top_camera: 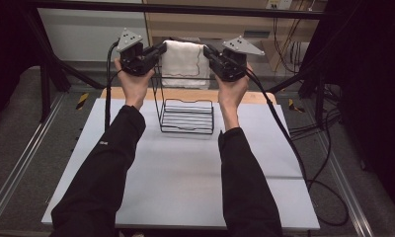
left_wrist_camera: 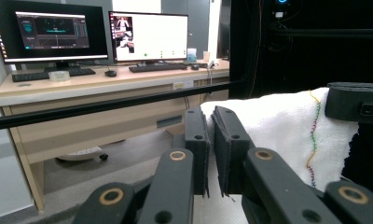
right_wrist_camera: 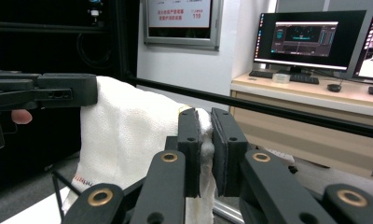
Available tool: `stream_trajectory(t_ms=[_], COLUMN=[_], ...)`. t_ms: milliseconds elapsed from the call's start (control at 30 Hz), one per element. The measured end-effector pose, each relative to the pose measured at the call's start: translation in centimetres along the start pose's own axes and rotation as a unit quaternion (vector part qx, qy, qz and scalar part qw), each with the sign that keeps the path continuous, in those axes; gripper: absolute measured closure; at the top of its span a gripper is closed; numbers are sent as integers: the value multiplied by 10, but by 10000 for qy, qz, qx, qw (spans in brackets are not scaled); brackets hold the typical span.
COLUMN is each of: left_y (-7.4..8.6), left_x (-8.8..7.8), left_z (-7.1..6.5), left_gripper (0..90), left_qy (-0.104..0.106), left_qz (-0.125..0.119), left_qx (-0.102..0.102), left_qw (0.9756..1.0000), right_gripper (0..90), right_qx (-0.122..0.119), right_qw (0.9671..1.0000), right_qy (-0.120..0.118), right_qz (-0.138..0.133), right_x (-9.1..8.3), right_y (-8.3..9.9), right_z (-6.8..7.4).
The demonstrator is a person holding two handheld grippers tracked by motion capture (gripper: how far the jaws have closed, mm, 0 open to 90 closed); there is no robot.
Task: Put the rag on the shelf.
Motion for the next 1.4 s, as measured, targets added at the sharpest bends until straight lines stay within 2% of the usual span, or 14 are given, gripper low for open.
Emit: stream_trajectory(t_ms=[467, 833, 1067, 1167, 1400], left_y=[19, 24, 32, 32, 40], left_x=[-18, -30, -36, -39, -48], left_z=[-6, -12, -12, -13, -17], left_gripper=[839, 837, 836, 834, 831], left_qy=[132, 246, 289, 300, 388], left_qz=[69, 104, 157, 193, 244], left_qx=[6, 33, -70, 21, 1], left_qw=[9999, 9996, 9994, 9994, 9989], right_gripper=[823, 820, 819, 815, 802], right_qx=[-26, -110, -234, -265, -298], right_qw=[9998, 9996, 9992, 9990, 9980], right_qy=[-121, -206, -239, -268, -344], right_qz=[160, 128, 197, 247, 432], right_x=[-9, -19, -24, -27, -35], right_y=[17, 21, 24, 24, 25], right_z=[9, 15, 20, 22, 27])
Point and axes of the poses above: each handheld gripper's, and its own axes: x roughly forward along the jaws, y roughly out of its underside, z roughly to its left, the point moved 5 cm from there along x, roughly forward along the jaws
